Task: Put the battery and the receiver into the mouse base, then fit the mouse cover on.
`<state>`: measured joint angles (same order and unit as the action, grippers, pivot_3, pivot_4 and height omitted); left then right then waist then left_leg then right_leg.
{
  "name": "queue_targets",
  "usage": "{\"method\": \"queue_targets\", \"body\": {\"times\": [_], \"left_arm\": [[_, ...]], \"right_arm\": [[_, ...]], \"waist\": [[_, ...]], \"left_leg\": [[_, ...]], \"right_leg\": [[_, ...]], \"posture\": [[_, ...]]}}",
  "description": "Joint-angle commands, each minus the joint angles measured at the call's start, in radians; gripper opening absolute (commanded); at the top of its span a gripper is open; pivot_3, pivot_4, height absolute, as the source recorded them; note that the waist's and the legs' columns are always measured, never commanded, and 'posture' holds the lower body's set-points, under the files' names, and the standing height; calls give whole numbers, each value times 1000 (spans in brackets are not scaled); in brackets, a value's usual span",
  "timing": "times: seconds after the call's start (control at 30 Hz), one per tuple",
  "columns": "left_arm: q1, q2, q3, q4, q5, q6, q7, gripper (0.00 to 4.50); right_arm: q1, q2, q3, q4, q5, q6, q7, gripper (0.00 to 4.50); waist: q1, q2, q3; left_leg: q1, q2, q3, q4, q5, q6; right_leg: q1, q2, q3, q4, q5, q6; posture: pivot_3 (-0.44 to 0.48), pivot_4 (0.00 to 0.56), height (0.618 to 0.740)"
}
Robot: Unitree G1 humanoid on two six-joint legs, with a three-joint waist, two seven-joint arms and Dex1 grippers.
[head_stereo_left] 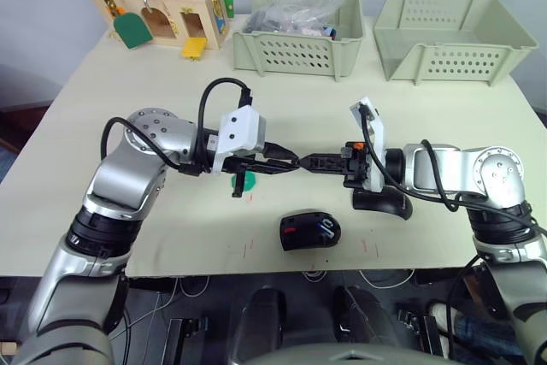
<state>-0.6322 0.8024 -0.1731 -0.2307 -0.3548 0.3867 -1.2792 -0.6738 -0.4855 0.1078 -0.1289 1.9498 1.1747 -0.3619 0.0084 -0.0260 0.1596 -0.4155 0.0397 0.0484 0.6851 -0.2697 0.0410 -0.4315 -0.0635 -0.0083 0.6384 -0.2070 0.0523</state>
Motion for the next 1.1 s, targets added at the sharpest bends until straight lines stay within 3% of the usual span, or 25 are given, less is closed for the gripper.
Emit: {"method": "queue_targets", "body": {"times": [0.03, 0.4, 0.47, 0.57, 0.8, 0.9, 1.1], "left_arm": [[-11, 0, 21, -40, -13, 4, 9, 85], [6, -7, 47, -58, -63, 87, 27, 85], [41, -11, 97, -76, -120, 170, 71, 1142], [134, 4, 180, -117, -195, 262, 120, 2291], [285, 4, 240, -182, -250, 309, 184, 2291], [379, -9, 228, -209, -242, 257, 176, 2291], [469, 6, 183, -162, -189, 111, 87, 2291]], "right_arm": [[-5, 7, -15, -30, 22, 3, 13, 70], [-20, -10, -9, -25, 22, 17, 31, 70], [-42, -47, -4, -26, 22, 33, 39, 0], [-92, -154, 16, -37, 22, 80, 68, 0], [-229, -362, 90, -89, 22, 159, 142, 0], [-344, -405, 131, -155, -67, 277, 267, 0], [-496, -420, 246, -125, -69, 325, 334, 0]], "waist": [[0, 0, 0], [-1, 0, 0], [-1, 0, 0], [-14, 1, 0], [-20, 1, 1], [-21, 4, 3], [-18, 4, 3]], "left_leg": [[0, 0, 0, 0, 0, 0], [0, 0, 0, 0, 0, 0], [0, 0, 0, 0, 0, 0], [-1, 0, 1, 0, 0, 0], [0, 0, 1, 0, 0, 0], [-1, 0, 1, 0, 0, 0], [-1, 1, 1, 0, 0, 0]], "right_leg": [[0, 0, 0, 0, 0, 0], [0, 0, 0, 0, 0, 0], [0, 0, 0, 0, 0, 0], [-1, 0, 1, 0, 0, 0], [-2, 0, 1, 1, 0, 0], [-2, -1, 1, 1, 0, 0], [-4, 0, 1, 2, -1, -2]], "posture": [[0, 150, 740], [0, 150, 740], [0, 150, 740], [0, 150, 740], [0, 150, 740], [0, 150, 740], [0, 150, 740]]}}
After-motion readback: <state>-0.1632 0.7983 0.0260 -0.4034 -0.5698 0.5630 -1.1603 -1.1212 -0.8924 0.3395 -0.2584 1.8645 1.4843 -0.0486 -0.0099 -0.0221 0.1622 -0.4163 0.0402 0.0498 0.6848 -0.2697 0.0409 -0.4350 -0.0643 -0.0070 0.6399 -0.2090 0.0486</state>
